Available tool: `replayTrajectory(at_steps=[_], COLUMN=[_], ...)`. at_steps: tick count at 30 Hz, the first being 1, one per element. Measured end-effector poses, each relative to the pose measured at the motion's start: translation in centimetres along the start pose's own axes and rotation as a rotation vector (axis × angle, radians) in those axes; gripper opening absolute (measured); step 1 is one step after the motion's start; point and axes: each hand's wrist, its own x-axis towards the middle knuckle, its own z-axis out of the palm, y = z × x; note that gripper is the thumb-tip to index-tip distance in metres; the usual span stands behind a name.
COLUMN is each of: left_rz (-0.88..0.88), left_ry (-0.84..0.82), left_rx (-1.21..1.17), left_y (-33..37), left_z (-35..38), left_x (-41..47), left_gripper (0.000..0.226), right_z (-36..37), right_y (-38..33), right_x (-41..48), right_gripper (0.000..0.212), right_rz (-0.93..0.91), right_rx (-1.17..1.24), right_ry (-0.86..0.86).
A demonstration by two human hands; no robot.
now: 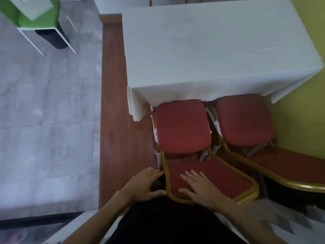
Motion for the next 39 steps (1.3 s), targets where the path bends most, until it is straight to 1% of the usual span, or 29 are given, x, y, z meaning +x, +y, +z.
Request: replayTrajectory(at_steps=[3,8,11,14,17,18,20,23,24,26,28,31,35,39], left_rz=[-0.071,-0.21,-0.244,-0.243,-0.227,-0.229,-0.222,-0.226,-0.226,-0.218,-0.207,-0.185,-0.124,-0.038], left_ry=[-0.01,0.005,0.034,0.085,0.095,0.102,0.15,0.235,0.246,0.25,0.264,0.297,0.307,0.31], left_rx=[0.024,-0.003,-0.004,0.022,0.093,0.109,0.149,0.243,0.279,0.346,0.388,0.425,0.477,0.514], left_y=[-0.1,-2.5,-5.3,-9.6,-14.9,-16.8,-20.8,-26.4,-27.9,-30.1,-31.4,-32.3,-31.9,-30.6], left_z=[-0.4,-0.7,-1.8,-4.3,-9.2,-11.2,-15.8,-22.3,-24.4,-28.5,-32.5,-37.8,-43.4,-48.5], left_x=[-0.2,-1.7,-2.4,-3.1,-4.1,-4.3,-4.9,-5.6,-5.7,-5.8,-5.7,-4.6,-1.9,1.6], left_gripper=[0.094,0.099,0.099,0.096,0.096,0.098,0.105,0.099,0.098,0.106,0.115,0.115,0.095,0.079], right_z=[0.5,0.0,-2.0,-4.2,-7.1,-8.2,-11.2,-16.9,-19.0,-22.8,-26.3,-30.6,-35.3,-39.2], right_y=[-0.8,-3.4,-6.5,-10.8,-15.7,-17.1,-19.9,-23.1,-24.0,-25.5,-27.3,-29.0,-29.2,-27.7], right_x=[0.8,2.8,5.2,8.4,12.8,14.7,18.4,23.5,24.9,27.3,28.4,29.0,29.8,30.5], right_gripper=[0.09,0.097,0.103,0.103,0.102,0.098,0.082,0.067,0.067,0.078,0.081,0.074,0.083,0.086], right_rz=[0.002,-0.005,0.011,0.034,0.058,0.062,0.042,0.028,0.032,0.033,0.053,0.137,0.212,0.312], right_rx=[0.023,-0.025,0.004,0.036,0.036,0.021,-0.023,-0.05,-0.062,-0.079,-0.082,-0.111,-0.095,-0.053], right_ry=[-0.017,-0.046,0.002,0.057,0.122,0.159,0.241,0.36,0.399,0.447,0.454,0.451,0.467,0.488])
